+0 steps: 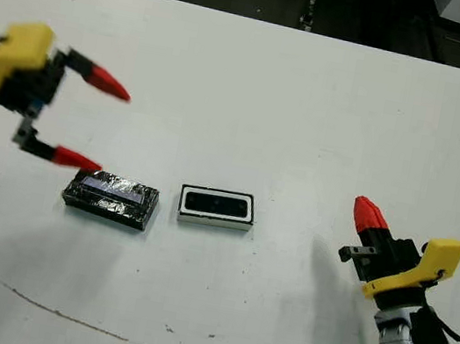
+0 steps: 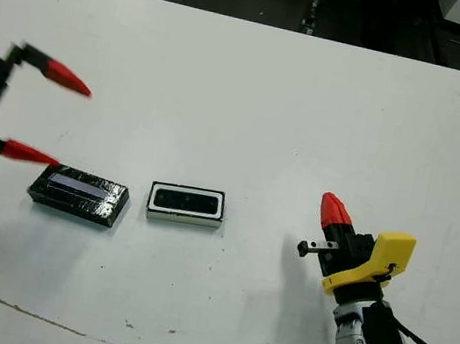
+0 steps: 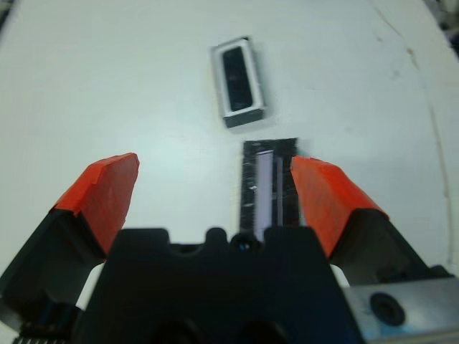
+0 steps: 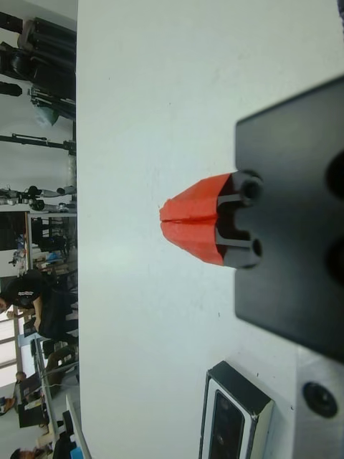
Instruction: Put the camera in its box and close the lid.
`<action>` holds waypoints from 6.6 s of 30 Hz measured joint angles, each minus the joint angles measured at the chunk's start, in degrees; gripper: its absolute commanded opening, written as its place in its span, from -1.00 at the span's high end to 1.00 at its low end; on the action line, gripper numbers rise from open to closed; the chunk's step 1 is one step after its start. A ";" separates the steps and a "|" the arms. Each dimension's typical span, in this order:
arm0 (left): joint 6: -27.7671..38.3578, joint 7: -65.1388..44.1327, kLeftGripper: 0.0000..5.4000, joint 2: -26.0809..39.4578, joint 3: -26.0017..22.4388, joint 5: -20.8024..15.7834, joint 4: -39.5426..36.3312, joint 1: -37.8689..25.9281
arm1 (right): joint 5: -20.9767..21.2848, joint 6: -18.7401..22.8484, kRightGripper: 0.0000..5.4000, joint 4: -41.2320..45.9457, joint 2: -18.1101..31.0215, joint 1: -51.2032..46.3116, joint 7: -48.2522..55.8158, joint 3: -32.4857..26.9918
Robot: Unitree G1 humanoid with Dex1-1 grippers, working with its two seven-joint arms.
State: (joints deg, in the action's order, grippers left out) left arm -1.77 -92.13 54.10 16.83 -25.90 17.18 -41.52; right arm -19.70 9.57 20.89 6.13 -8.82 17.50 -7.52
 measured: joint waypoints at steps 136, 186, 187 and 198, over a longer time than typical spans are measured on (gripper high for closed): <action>-24.51 15.32 -0.17 -13.60 -11.84 6.72 -1.35 9.86 | -0.91 -1.29 1.00 -0.02 1.07 -0.33 1.48 0.67; -21.98 14.12 -0.17 -21.84 -4.83 5.82 -1.34 12.88 | -0.88 -0.88 1.00 0.03 1.06 -0.51 0.82 1.09; -21.65 14.12 -0.17 -21.85 -4.85 5.84 -1.43 13.00 | -0.87 -0.88 1.00 0.03 1.06 -0.50 0.82 1.11; -19.22 14.60 -0.17 -23.05 -4.52 6.34 -0.58 13.32 | -0.96 -0.96 1.00 -0.04 1.06 -0.50 0.86 1.11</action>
State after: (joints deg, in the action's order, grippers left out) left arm -21.00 -77.53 31.05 12.31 -19.56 16.60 -28.20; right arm -20.66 8.62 20.85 7.19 -9.32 18.37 -6.41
